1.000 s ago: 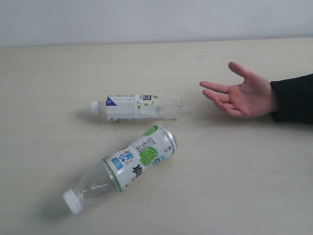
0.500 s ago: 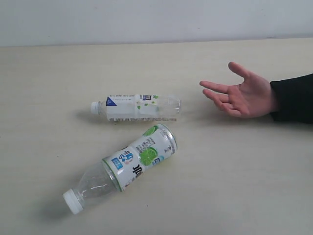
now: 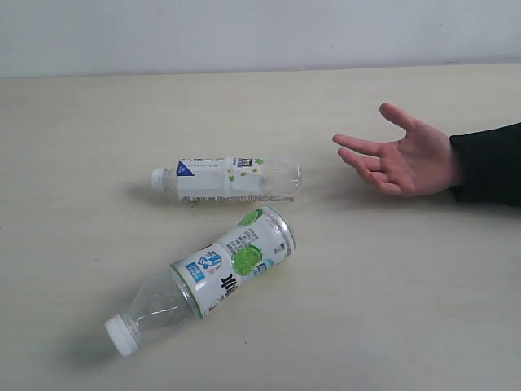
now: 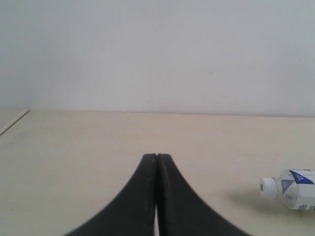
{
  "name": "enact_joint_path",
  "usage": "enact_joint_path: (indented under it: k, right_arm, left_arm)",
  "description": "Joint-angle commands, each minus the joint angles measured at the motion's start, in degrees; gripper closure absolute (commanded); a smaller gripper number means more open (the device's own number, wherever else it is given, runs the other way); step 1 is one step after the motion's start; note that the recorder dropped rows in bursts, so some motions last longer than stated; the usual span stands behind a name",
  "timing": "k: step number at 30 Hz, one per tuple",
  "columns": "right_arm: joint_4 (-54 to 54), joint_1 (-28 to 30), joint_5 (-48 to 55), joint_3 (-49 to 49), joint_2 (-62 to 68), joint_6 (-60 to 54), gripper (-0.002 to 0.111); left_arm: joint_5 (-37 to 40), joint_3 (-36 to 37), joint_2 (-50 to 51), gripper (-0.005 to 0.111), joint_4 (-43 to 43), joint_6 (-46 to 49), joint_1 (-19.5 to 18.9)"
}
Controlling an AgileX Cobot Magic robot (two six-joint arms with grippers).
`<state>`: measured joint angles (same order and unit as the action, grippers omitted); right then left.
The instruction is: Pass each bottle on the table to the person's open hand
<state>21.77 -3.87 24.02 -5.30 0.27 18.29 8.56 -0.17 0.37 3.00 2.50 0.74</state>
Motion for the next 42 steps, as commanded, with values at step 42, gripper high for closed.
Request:
enact_joint_path:
  k: [42]
  right_arm:
    - [-0.38, 0.18, -0.18, 0.31, -0.27, 0.00, 0.108]
  left_arm:
    - [-24.47, -11.73, 16.49, 0.107, -1.43, -34.34, 3.28]
